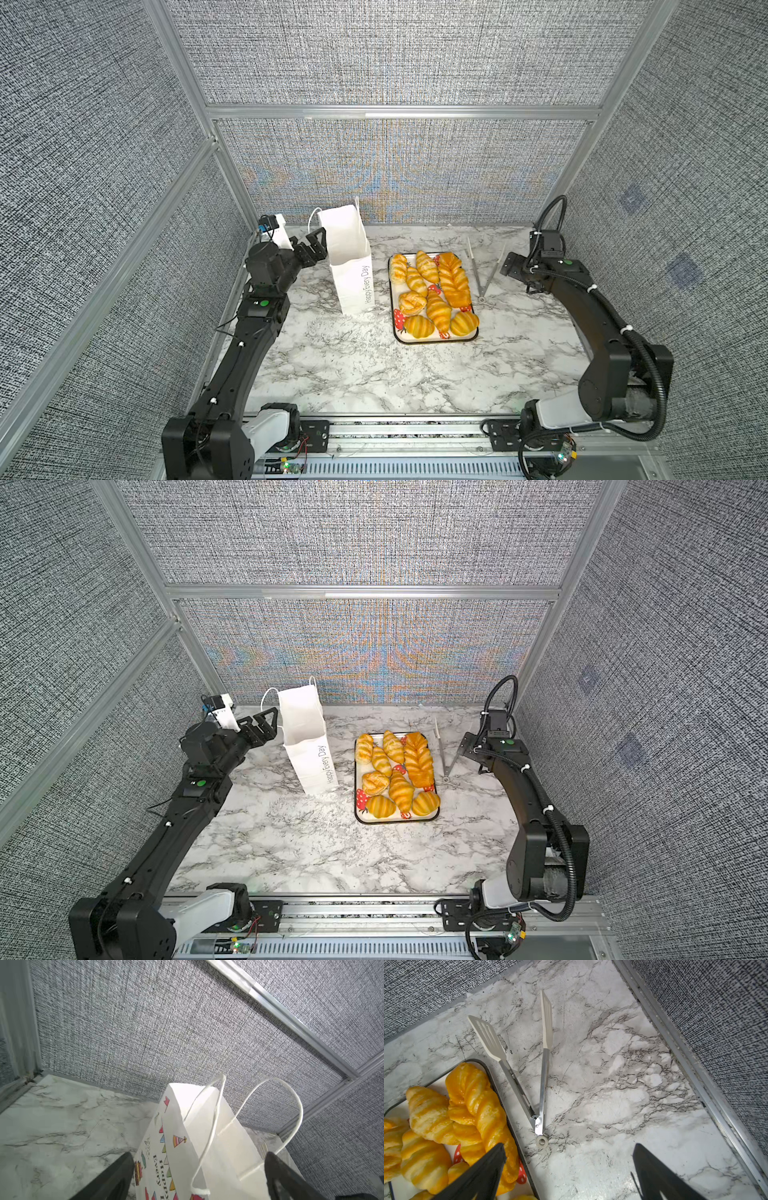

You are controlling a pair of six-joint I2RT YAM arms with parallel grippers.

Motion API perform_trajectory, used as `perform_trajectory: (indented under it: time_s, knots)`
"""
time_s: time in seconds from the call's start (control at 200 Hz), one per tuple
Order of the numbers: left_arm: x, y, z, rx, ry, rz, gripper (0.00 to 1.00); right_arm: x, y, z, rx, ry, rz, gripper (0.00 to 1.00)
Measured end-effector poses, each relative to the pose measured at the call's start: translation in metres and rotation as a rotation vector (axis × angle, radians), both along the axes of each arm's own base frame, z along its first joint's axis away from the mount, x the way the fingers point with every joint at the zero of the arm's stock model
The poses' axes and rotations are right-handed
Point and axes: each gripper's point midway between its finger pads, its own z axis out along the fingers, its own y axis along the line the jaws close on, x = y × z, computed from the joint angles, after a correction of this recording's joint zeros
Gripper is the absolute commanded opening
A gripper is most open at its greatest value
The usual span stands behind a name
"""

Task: Place the fake bread into the paper bag
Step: 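Raise the left gripper to the paper bag while the right nears the tongs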

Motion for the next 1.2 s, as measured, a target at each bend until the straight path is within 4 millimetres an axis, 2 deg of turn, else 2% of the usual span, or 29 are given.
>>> perform_trajectory:
  time_s: [0.115, 0.23, 0.38, 0.51, 0.655, 0.82, 0.965, 1.105, 1.2]
  knots:
    - [0.003, -0.01, -0.006, 0.014, 0.063, -0.041, 0.87, 0.006, 0.001, -0.003, 0.002, 0.009, 0.01, 0.96]
    - [0.004, -0.007, -0.004, 0.048, 0.084, -0.024, 0.76, 0.007, 0.006, -0.012, 0.026, 0.034, 0.026, 0.96]
    - [0.008, -0.002, 0.002, 0.08, 0.091, -0.003, 0.5, 0.009, 0.012, -0.018, 0.048, 0.047, 0.045, 0.96]
    - [0.013, -0.003, -0.009, 0.097, 0.129, -0.006, 0.29, 0.01, 0.015, -0.019, 0.06, 0.052, 0.053, 0.96]
    - [0.016, -0.005, -0.02, 0.1, 0.165, -0.018, 0.0, 0.01, 0.015, -0.018, 0.06, 0.049, 0.053, 0.96]
    - [0.009, -0.011, -0.027, 0.034, 0.172, -0.045, 0.0, 0.008, 0.015, -0.016, 0.063, 0.048, 0.054, 0.96]
    - [0.0, -0.015, -0.034, -0.049, 0.177, -0.057, 0.0, 0.009, 0.016, -0.028, 0.071, 0.078, 0.055, 0.96]
    - [-0.012, -0.015, -0.033, -0.126, 0.158, -0.045, 0.0, 0.011, 0.019, -0.036, 0.087, 0.097, 0.057, 0.96]
    - [-0.02, -0.012, -0.024, -0.166, 0.128, -0.031, 0.0, 0.014, 0.021, -0.042, 0.1, 0.109, 0.062, 0.96]
